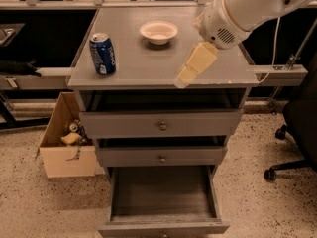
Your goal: Place pepsi can into bottom drawer
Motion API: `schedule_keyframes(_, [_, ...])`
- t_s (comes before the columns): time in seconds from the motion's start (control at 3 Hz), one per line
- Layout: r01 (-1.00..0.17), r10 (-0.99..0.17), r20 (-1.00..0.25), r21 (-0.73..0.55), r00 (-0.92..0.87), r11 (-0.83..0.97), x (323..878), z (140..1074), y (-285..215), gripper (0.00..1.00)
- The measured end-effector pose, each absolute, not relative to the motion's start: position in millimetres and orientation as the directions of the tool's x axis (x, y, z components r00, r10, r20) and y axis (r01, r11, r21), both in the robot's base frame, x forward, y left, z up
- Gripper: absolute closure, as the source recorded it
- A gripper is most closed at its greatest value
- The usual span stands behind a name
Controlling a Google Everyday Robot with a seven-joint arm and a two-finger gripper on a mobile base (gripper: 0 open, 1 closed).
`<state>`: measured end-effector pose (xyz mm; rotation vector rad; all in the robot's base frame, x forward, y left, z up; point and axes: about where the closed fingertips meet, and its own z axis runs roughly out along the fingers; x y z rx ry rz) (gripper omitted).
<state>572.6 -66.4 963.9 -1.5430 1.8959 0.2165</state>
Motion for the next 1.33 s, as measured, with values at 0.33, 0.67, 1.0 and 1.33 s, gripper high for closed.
schedule_keyframes(0.33, [-0.917, -0.805, -0.589, -0.278, -0.072, 0.285, 572.6, 963.9, -66.4, 0.00])
schedule_keyframes(0.67, [-0.906, -0.775, -0.632, -0.307, -0.034, 0.290, 616.8, 949.5, -37.6, 0.00])
schedule_keyframes(1.0, [-0.901, -0.731, -0.682, -0.312, -0.007, 0.300, 664.1, 935.2, -4.3, 0.00])
schedule_keyframes(1.33, [-0.899, -0.663, -0.748, -0.300, 0.015, 0.319, 702.5, 925.9, 32.6, 0.00])
